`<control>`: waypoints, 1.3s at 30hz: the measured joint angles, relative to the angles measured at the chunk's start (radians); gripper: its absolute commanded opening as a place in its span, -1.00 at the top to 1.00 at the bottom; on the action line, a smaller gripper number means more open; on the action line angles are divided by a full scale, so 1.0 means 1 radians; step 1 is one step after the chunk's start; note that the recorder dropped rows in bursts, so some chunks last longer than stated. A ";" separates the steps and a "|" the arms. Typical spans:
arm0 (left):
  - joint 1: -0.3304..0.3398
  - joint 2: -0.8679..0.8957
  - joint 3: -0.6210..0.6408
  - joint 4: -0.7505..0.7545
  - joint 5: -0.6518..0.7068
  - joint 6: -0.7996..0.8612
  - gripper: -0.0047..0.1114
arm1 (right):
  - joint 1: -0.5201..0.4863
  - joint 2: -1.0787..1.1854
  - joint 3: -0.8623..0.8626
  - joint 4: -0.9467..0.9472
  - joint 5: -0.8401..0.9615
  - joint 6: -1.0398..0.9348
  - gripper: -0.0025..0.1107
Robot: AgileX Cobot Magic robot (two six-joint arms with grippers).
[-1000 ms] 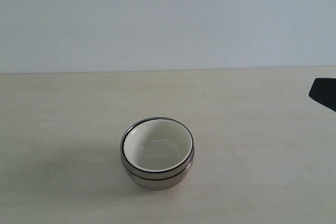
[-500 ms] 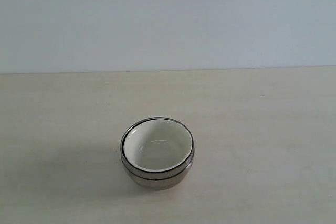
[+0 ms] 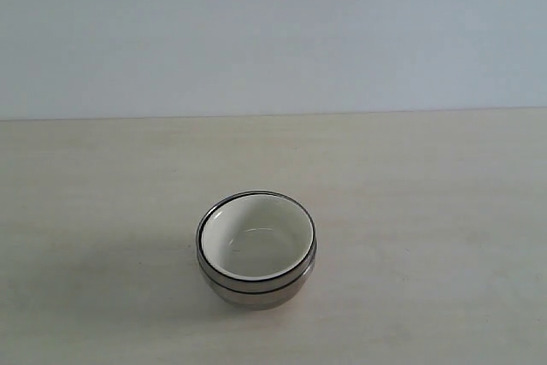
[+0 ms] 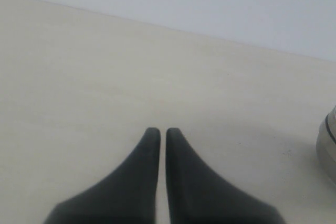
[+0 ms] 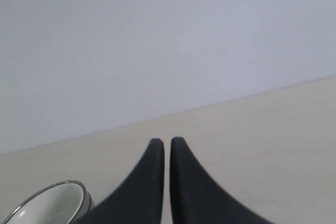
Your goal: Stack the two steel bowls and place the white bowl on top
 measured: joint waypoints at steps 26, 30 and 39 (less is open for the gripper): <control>0.000 0.000 0.000 0.000 0.000 0.000 0.85 | -0.062 -0.064 0.033 -0.004 0.290 -0.235 0.96; 0.000 0.000 0.000 0.000 0.000 0.000 0.85 | -0.062 -0.064 0.033 -0.004 0.311 -0.239 0.96; 0.000 0.000 0.000 0.000 0.000 0.000 0.85 | -0.062 -0.064 0.033 -0.012 0.316 -0.233 0.96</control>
